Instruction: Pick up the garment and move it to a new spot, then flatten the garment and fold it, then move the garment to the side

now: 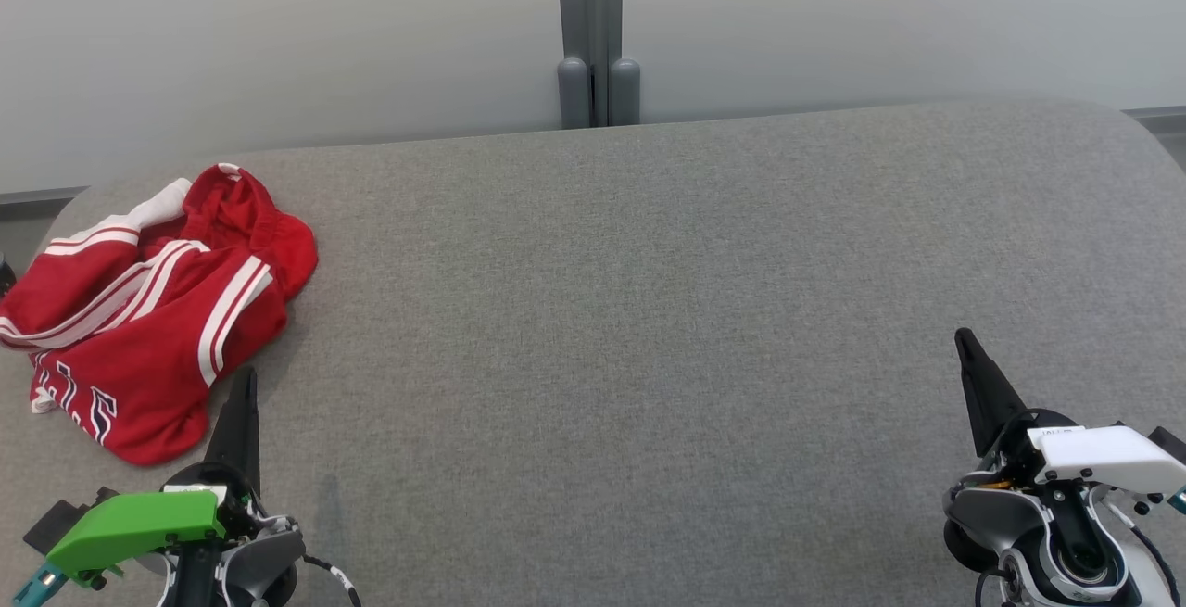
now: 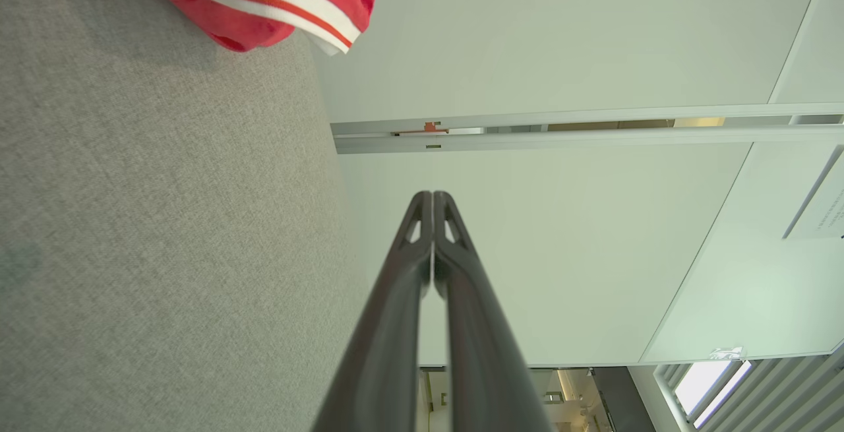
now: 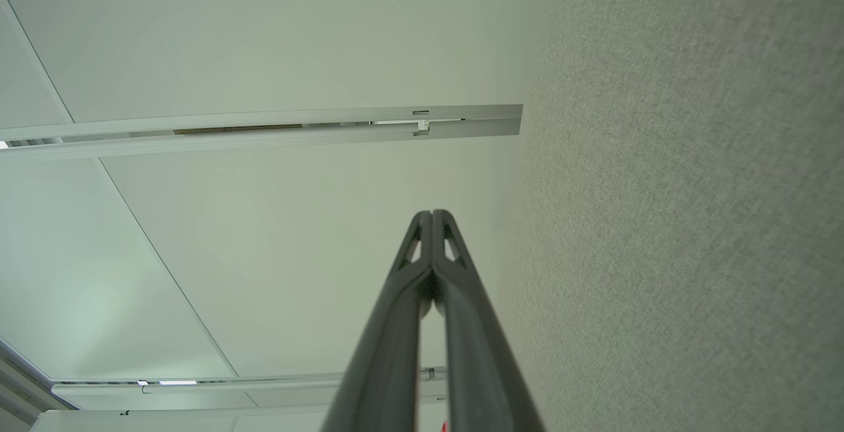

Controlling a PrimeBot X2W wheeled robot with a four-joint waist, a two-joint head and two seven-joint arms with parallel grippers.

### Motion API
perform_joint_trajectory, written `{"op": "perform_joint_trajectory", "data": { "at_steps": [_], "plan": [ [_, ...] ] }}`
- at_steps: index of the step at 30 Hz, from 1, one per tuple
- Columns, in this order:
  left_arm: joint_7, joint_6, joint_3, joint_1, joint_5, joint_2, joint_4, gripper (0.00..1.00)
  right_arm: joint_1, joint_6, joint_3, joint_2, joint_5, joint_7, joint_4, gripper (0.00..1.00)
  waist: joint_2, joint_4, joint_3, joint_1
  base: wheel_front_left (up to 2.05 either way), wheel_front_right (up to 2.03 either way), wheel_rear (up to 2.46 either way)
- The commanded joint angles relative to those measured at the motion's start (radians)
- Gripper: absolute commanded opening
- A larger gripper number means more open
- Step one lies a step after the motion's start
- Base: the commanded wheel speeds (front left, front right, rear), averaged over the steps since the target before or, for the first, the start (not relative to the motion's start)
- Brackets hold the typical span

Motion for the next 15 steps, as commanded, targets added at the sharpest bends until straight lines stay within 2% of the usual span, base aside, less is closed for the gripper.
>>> {"op": "perform_joint_trajectory", "data": {
  "at_steps": [1,3,4,11,15],
  "plan": [
    [0.002,-0.005,0.001,-0.014,0.006,0.002,0.0,0.0,-0.006,0.001,0.0,-0.001,-0.003,0.002,0.001,0.0,-0.0001,0.0,0.0,0.0,0.0,0.0,0.0],
    [0.002,-0.005,0.001,-0.014,0.006,0.002,0.0,0.0,-0.006,0.001,0.0,-0.001,-0.003,0.002,0.001,0.0,-0.0001,0.0,0.0,0.0,0.0,0.0,0.0],
    [0.0,0.0,0.0,0.0,0.0,0.0,0.0,1.0,0.0,0.0,0.0,0.0,0.0,0.0,0.0,1.0,-0.0001,0.0,0.0,0.0,0.0,0.0,0.0],
    [-0.022,0.001,-0.028,0.02,0.002,-0.005,0.015,1.0,0.023,0.0,0.019,0.006,-0.002,-0.022,0.016,1.0,-0.0001,0.0,-0.001,0.0,0.0,0.0,0.0],
    [-0.042,0.001,-0.048,0.021,0.03,-0.004,0.004,1.0,0.027,0.0,0.027,0.005,-0.041,-0.042,0.008,1.0,-0.0001,0.001,-0.002,0.0,0.0,0.0,0.0]
  ]
}}
